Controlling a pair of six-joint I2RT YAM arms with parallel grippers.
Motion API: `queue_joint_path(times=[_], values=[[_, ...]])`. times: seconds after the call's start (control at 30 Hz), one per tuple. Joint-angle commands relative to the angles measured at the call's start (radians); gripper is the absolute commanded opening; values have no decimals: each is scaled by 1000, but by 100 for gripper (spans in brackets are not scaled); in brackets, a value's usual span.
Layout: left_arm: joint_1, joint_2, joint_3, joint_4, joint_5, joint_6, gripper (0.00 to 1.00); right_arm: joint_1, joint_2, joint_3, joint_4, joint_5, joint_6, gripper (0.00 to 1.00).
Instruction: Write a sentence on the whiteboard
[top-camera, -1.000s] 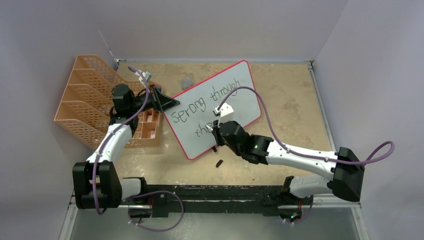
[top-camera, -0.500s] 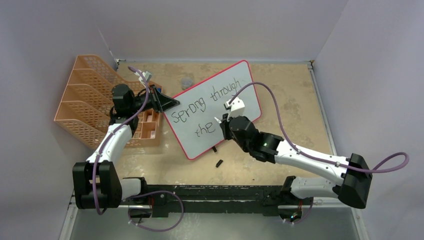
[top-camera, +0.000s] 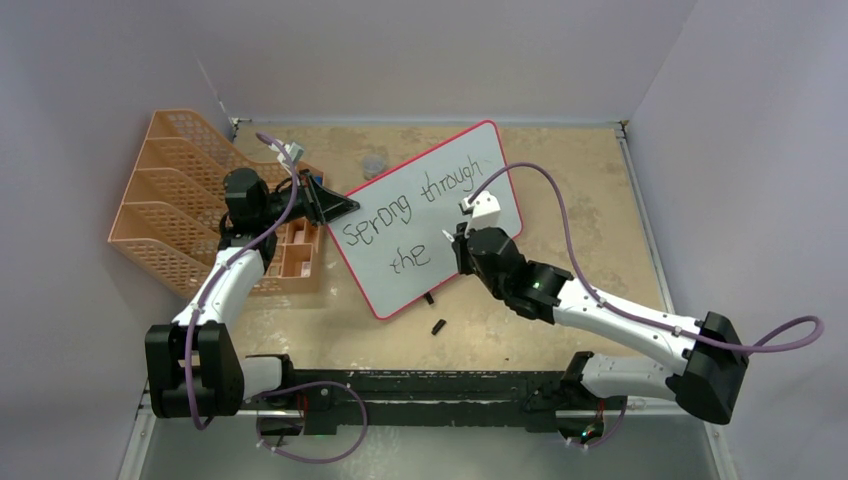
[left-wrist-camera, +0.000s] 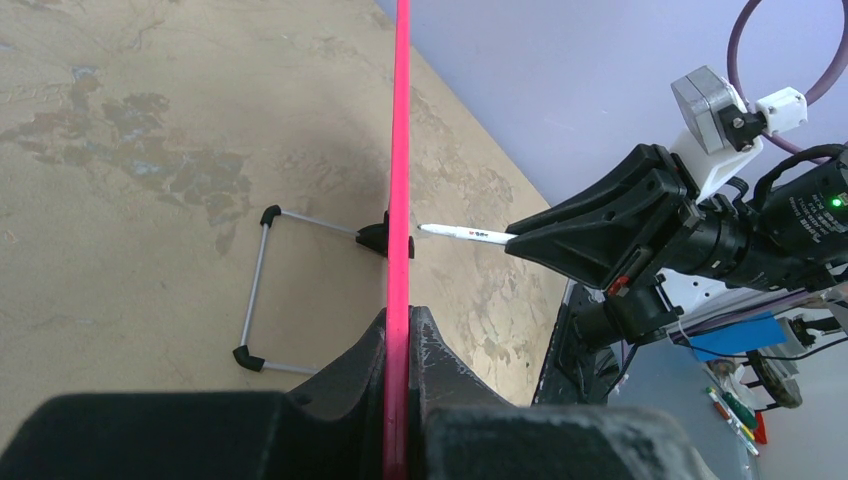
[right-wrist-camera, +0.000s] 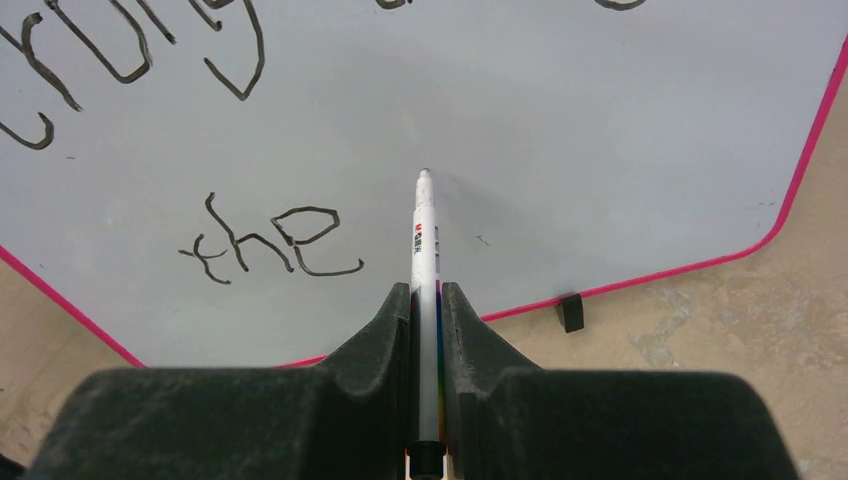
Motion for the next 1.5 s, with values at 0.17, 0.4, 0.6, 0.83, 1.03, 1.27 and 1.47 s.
queue_joint_path(times=[0.17,0.4,0.6,0.83,1.03,1.27,1.47], values=[[-26,6,15,-15,47,40,0,-18,-29,-9,20,-14,-24,0],[-26,4,16,-15,49,41,0,-19,-34,-16,45,-15,-28,0],[-26,4,16,-15,47,40,0,-20,-41,-20,45,-12,-29,0],[-26,4,14,-17,47,42,0,-21,-42,-25,48,-10,-30,0],[-26,4,16,-17,47,42,0,-24,-41,-26,49,-10,-35,0],[-26,5,16,-18,45,42,0,-26,-43,-26,54,-21,-41,0],[-26,6,17,-18,46,42,0,-27,-45,-26,58,-26,-48,0]])
